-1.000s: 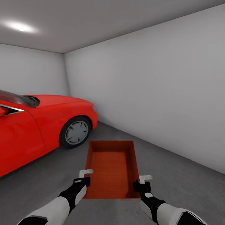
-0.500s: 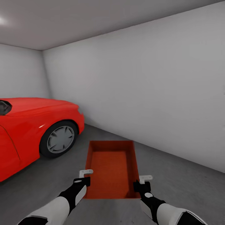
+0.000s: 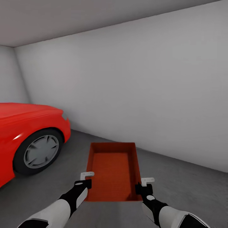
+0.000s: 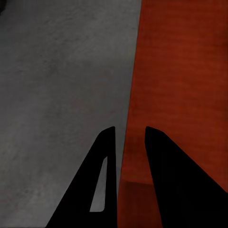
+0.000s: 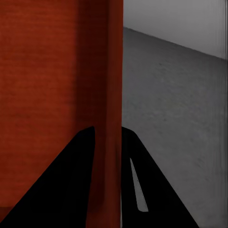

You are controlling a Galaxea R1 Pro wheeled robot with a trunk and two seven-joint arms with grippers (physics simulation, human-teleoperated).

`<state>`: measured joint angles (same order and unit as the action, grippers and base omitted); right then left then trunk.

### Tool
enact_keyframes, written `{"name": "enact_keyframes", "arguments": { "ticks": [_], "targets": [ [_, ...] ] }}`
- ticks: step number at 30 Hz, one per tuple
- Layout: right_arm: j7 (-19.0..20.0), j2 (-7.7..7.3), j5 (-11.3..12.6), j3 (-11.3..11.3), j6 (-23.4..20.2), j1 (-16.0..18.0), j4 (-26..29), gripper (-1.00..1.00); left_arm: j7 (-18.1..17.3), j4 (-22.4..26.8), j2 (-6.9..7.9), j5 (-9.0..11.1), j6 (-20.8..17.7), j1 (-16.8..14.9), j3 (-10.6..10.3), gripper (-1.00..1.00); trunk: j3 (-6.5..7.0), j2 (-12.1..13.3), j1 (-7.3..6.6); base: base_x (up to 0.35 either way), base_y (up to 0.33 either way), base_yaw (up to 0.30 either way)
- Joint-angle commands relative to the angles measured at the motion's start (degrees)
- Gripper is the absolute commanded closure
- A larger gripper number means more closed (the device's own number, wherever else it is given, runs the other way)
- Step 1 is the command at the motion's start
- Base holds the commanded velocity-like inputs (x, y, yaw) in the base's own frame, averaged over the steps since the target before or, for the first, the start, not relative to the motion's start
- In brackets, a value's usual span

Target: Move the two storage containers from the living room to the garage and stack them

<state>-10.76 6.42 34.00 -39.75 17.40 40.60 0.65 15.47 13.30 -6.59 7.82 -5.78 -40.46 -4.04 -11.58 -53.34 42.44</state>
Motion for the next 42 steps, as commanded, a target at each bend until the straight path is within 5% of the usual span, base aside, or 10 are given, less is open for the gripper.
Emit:
{"name": "enact_keyframes", "arguments": {
  "ticks": [1,42],
  "targets": [
    [0.0,-0.01,-0.34,1.69,-0.18,0.0,0.05,1.0,0.52,0.67,3.25,0.88,-0.46,-0.05,3.87,1.0,-0.08,-0.06,0.04,0.316,0.108,-0.283],
    [0.0,-0.01,-0.34,1.69,-0.18,0.0,0.05,1.0,0.52,0.67,3.25,0.81,-0.46,-0.07,3.87,1.0,-0.08,-0.06,0.04,0.316,0.104,-0.245]
  ]
}}
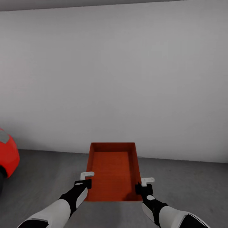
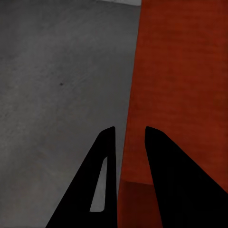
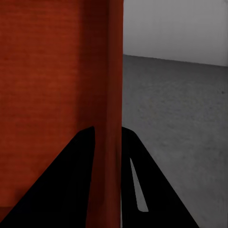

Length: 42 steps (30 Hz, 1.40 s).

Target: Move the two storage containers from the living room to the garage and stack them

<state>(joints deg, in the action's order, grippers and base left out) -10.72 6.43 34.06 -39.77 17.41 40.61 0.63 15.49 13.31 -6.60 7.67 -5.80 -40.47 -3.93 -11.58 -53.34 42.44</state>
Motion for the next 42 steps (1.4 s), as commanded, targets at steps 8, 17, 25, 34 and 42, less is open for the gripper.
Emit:
{"name": "enact_keyframes", "arguments": {
  "ticks": [8,17,25,34,42],
  "targets": [
    [-0.03,-0.03,-0.4,1.72,-0.21,-0.01,0.08,1.0,0.58,0.67,3.26,0.96,-0.44,-0.05,3.76,1.0,-0.08,-0.06,0.04,0.316,0.101,-0.003],
    [-0.06,-0.01,-0.4,1.72,-0.27,-0.01,0.08,1.0,0.59,0.67,3.26,0.97,-0.44,-0.05,3.76,1.0,-0.08,-0.06,0.04,0.316,0.093,0.0],
    [-0.09,-0.01,-0.4,1.72,-0.19,-0.01,0.08,1.0,0.59,0.74,3.26,0.99,-0.44,-0.05,3.76,1.0,-0.08,-0.06,0.04,0.319,0.054,0.0],
    [-0.23,0.23,0.92,-1.15,0.1,-0.17,-0.16,1.0,0.38,0.52,0.16,1.82,-0.36,0.57,-1.75,1.0,-0.08,-0.06,0.04,0.249,0.004,0.0],
    [-0.36,0.18,7.03,-7.25,0.39,-0.18,-0.18,1.0,0.4,0.57,-0.06,0.49,-0.42,0.41,-0.75,1.0,-0.08,-0.06,0.04,0.0,0.0,0.0]
  ]
}}
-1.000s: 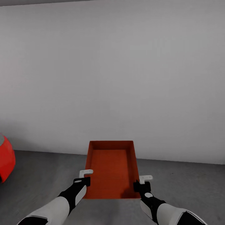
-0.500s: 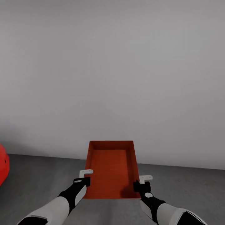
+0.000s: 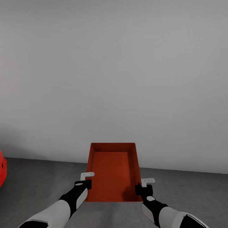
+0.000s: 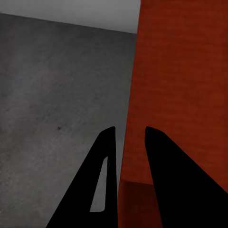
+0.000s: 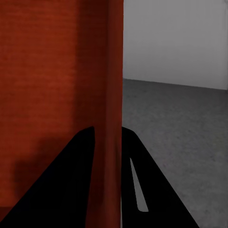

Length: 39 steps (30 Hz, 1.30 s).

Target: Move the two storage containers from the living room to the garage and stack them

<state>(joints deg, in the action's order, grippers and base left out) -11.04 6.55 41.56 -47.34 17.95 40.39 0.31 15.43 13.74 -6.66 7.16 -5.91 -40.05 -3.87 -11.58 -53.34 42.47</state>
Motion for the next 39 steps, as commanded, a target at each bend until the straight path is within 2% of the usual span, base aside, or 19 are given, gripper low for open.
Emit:
{"name": "enact_keyframes", "arguments": {
  "ticks": [1,5,9,16,22,23,30,39],
  "targets": [
    [-0.09,0.05,-0.01,-0.15,-0.1,0.04,0.13,1.0,0.47,0.14,-0.01,0.92,-0.32,-0.01,-0.76,1.0,-0.08,-0.06,0.01,0.0,0.0,0.0],
    [-0.23,0.04,0.96,-1.23,-0.04,0.04,0.13,1.0,0.48,0.1,-0.02,0.7,-0.33,-0.02,-0.55,1.0,-0.08,-0.06,0.01,0.0,0.0,0.0],
    [-0.28,0.03,0.93,-1.3,-0.12,0.04,0.13,1.0,0.48,0.13,-0.02,0.78,-0.33,-0.02,-0.55,1.0,-0.25,-0.06,0.01,0.0,0.0,0.006],
    [-0.32,0.04,-0.41,-0.12,-0.45,0.04,0.13,1.0,0.56,0.14,-0.09,1.66,-0.33,-0.02,-1.23,1.0,-0.83,-0.06,0.01,0.0,0.0,0.054],
    [-0.32,0.01,-2.38,1.81,-0.38,0.04,0.13,1.0,0.57,0.14,-0.11,2.17,-0.33,-0.02,-1.74,1.0,-1.37,-0.06,0.01,0.0,0.0,0.019],
    [-0.31,-0.01,-6.49,8.22,-0.38,0.04,0.13,1.0,0.57,0.14,-0.11,2.42,-0.33,-0.02,-2.02,1.0,-1.47,-0.06,0.01,0.0,0.0,-0.002],
    [-0.3,-0.05,-4.04,8.22,-0.37,0.04,0.13,1.0,0.62,0.14,-0.11,2.42,-0.33,-0.02,-2.02,1.0,-2.1,-0.06,0.01,0.0,0.0,-0.088],
    [-0.3,-0.05,-3.86,8.22,-0.37,0.04,0.13,1.0,0.63,0.14,-0.11,2.42,-0.33,-0.02,-2.02,1.0,-2.87,-0.06,0.01,0.0,0.0,-0.156]
  ]
}}
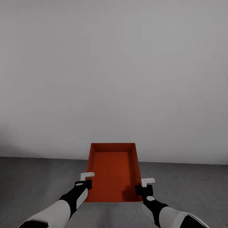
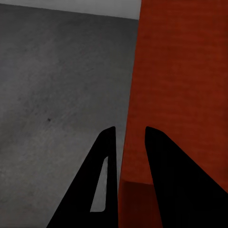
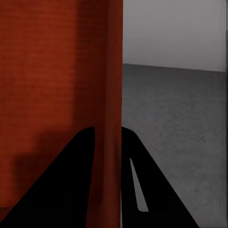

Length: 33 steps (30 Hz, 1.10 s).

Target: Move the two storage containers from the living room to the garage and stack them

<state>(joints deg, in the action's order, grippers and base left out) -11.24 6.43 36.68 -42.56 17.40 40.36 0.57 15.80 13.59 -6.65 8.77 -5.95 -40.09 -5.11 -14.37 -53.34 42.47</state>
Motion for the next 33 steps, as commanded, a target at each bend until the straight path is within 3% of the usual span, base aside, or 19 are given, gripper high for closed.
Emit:
{"name": "enact_keyframes", "arguments": {
  "ticks": [1,18,33],
  "targets": [
    [-0.1,0.07,1.03,3.45,0.18,0.07,-0.13,1.0,0.27,0.29,-0.12,0.81,-0.29,0.01,-0.78,1.0,-0.16,-0.06,0.01,0.0,0.0,-0.159],
    [0.1,-0.01,1.03,3.45,0.18,0.07,-0.13,1.0,0.37,0.38,-0.12,0.81,-0.29,0.01,-0.78,1.0,-1.63,-0.06,0.01,0.0,0.0,-0.132],
    [0.25,-0.1,1.03,3.42,0.18,0.07,-0.13,1.0,0.37,0.38,-0.12,0.81,-0.29,0.01,-0.78,1.0,-2.99,-0.06,0.01,0.0,0.0,-0.015]
  ]
}}
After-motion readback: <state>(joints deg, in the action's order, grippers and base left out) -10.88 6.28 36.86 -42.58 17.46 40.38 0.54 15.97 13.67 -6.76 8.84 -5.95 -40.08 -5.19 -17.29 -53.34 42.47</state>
